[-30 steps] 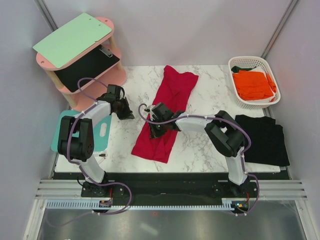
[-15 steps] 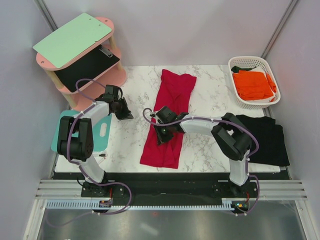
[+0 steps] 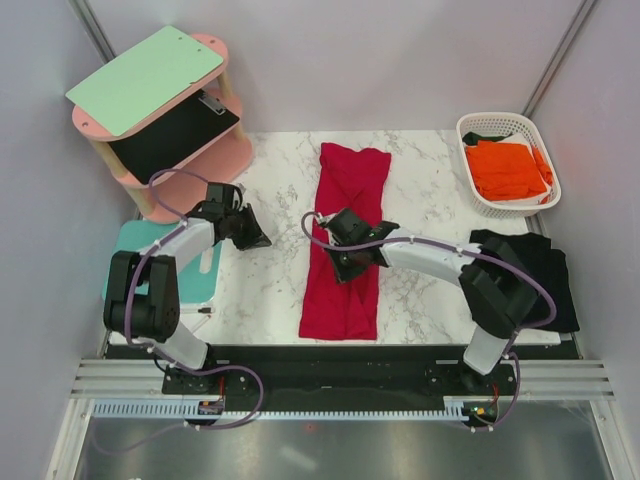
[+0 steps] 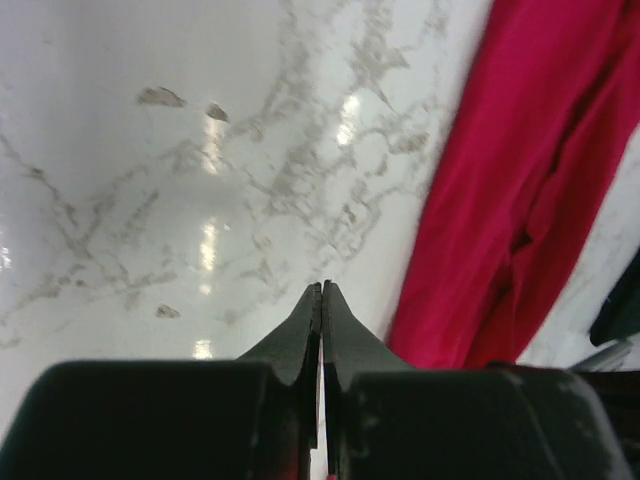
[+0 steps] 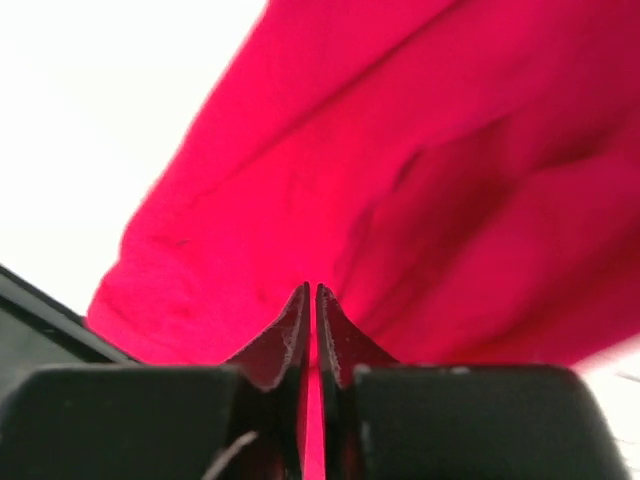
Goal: Fold and stack the t-shirts
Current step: Rotate the tshirt 90 degrees
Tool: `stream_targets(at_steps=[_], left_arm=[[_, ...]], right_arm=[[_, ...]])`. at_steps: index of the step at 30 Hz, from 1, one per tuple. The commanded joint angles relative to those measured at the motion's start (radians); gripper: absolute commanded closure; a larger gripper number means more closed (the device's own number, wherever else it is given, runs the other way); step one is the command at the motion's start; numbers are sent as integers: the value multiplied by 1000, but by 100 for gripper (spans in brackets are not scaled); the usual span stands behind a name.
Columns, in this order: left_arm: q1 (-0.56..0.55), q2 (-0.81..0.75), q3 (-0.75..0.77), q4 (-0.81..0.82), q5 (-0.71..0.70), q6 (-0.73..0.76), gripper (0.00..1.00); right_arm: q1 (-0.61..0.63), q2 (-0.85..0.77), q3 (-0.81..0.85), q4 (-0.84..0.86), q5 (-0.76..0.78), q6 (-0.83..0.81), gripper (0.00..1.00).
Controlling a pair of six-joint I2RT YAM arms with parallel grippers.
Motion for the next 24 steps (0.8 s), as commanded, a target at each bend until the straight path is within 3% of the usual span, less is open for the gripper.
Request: stream_targets(at_steps=[1, 3, 4, 5, 8, 15, 24], left_arm=[[-58, -143, -51, 117, 123, 2, 94], [-121, -181, -69, 126, 122, 2, 87], [-147, -192, -74, 129, 119, 3, 76], [-174, -199, -77, 131, 114, 2, 52], [-305, -207, -68, 136, 68, 2, 31], [-572, -112, 15, 136, -21, -29, 27], [-734, 37, 124, 84, -12, -55, 39]], right_arm=[[-98, -170, 56, 79, 72, -6, 76], [-195, -201, 51, 135, 39, 9, 66], [-229, -203, 48, 154, -3, 9, 59], [-263, -201, 44, 192, -21, 12, 55], [-372, -136, 68, 217, -83, -1, 50], [-513, -49, 53, 298, -143, 69, 48], [-560, 1, 39, 335, -201, 95, 47]])
